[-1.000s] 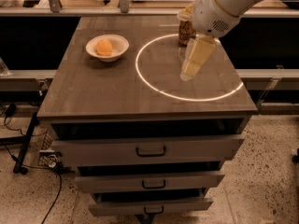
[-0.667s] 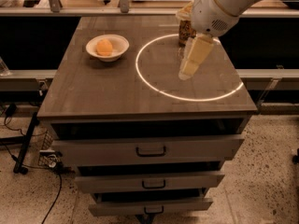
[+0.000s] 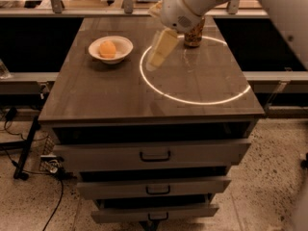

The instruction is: Pick orange from paper bowl and place on counter

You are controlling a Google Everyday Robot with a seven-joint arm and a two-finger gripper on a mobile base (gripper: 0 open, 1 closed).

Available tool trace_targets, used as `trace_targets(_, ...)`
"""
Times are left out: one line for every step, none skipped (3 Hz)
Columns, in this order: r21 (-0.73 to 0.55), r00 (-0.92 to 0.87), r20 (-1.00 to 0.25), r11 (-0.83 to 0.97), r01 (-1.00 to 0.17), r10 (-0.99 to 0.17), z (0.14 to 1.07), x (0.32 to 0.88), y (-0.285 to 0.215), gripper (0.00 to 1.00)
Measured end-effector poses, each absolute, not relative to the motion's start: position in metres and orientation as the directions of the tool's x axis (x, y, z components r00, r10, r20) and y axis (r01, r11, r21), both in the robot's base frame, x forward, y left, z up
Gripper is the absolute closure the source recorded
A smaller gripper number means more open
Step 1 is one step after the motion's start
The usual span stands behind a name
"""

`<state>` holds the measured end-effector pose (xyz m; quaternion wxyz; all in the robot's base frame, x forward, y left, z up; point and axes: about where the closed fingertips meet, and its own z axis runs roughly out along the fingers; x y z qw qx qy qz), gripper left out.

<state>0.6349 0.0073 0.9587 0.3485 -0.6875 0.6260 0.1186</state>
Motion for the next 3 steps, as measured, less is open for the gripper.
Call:
trace_targets(-0.275,0.151,-0.687,0.062,-0.959,-0.711,0.960,0.680,0.074,0.00)
trace_targets(-0.202,0.069,-0.754,0.130,-0.971,-0.653,0.962,0.709,0.112,0.00)
trace_targets(-0.201,0.064,-0.760,0.140,-0.970,-0.646,0.962,0.712,0.113,0.00)
